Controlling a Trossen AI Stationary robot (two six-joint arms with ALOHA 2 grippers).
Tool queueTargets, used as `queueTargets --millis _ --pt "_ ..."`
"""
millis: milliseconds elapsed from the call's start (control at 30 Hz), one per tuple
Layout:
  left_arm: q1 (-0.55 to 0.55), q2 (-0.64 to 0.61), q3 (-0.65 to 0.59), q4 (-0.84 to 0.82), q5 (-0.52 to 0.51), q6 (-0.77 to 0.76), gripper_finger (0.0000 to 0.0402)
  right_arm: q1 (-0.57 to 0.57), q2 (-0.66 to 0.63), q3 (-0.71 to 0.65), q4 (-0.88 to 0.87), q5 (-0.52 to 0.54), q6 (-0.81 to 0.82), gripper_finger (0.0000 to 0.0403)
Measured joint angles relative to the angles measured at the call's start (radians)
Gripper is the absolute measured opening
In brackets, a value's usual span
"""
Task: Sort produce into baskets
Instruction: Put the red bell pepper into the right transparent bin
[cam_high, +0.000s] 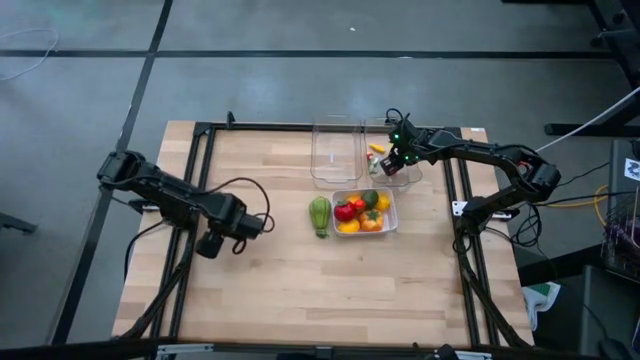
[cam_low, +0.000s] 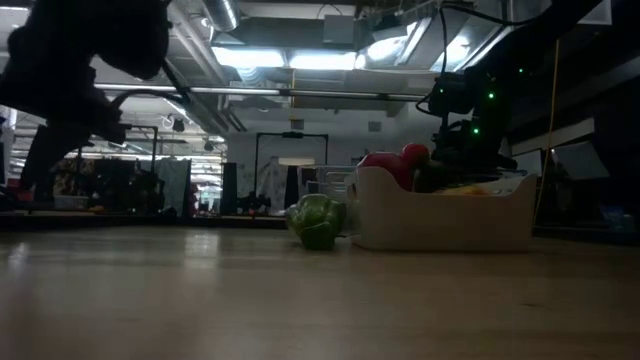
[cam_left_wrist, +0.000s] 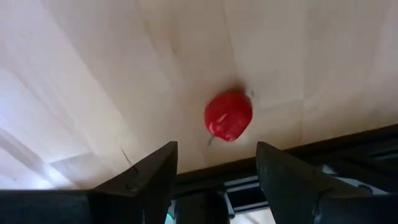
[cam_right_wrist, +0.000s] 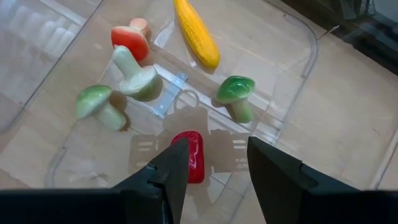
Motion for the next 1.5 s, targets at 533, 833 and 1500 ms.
queueTargets --millis 533,833,1500 --pt "-0.139 0.076 0.0 0.041 0.005 -0.062 0.0214 0.0 0.0 0.0 0.0 0.0 0.0 0.0163" --pt "-0.147 0.207 -0.002 0.043 -0.028 -0.082 0.0214 0.0 0.0 0.0 0.0 -0.001 0.0 0.0163" --pt "-0.147 0.383 -0.002 0.103 -0.039 -0.083 0.0196 0.0 0.0 0.0 0.0 -0.001 0.0 0.0163"
